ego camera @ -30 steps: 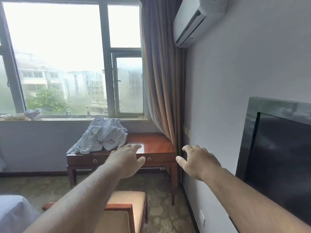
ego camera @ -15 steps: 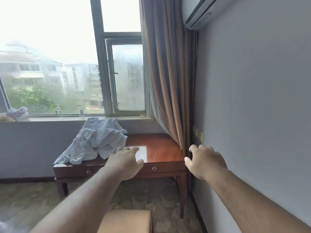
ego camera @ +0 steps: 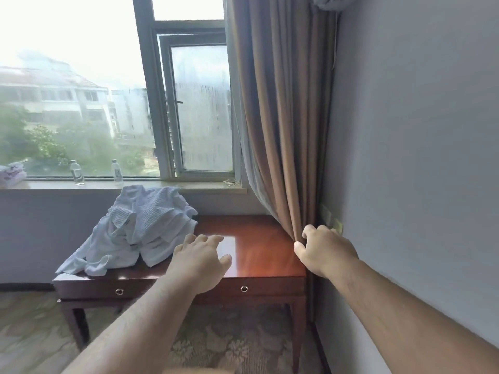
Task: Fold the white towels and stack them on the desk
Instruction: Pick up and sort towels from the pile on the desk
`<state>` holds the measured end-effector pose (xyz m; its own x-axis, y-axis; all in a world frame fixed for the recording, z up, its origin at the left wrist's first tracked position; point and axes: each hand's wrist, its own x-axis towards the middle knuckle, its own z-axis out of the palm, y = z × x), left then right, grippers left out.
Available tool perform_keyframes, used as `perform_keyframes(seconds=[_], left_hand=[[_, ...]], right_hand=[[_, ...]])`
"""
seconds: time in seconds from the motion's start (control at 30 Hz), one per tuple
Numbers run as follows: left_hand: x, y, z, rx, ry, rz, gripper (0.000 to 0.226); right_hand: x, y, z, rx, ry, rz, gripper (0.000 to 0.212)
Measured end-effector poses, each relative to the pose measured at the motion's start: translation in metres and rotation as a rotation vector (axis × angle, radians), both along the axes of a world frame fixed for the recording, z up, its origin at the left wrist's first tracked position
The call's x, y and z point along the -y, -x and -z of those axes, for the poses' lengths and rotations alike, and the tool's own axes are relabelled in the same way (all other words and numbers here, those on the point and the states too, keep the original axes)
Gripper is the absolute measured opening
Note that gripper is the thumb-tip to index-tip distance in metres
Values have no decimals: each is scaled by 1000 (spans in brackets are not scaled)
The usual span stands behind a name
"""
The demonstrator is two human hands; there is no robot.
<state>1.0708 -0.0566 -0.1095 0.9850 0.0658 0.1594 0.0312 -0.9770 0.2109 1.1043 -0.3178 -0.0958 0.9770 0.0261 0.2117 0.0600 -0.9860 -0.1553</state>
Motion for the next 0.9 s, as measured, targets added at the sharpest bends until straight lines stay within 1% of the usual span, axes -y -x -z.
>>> perform_keyframes(seconds=[0.13, 0.23, 0.37, 0.57, 0.67, 0.8, 0.9], left_hand=[[9, -38, 19, 36, 34, -54, 59], [18, -72, 20, 60, 22, -37, 60], [24, -130, 4, 99, 18, -34, 62], [17, -237, -30, 158, 10, -6, 62], [-2, -290, -43, 156, 27, -23, 65], [-34, -363, -52, 126, 40, -48, 66], [-49, -406, -51, 149, 45, -36, 64]], right_hand=[[9, -48, 24, -28, -15, -20, 41], [12, -78, 30, -42, -39, -26, 38], [16, -125, 10, 40, -52, -37, 44], [4, -219, -35, 108, 11, -43, 55], [-12, -269, -55, 130, 53, -56, 53], [-38, -338, -77, 145, 158, -86, 49], [-53, -377, -84, 201, 126, -134, 48]])
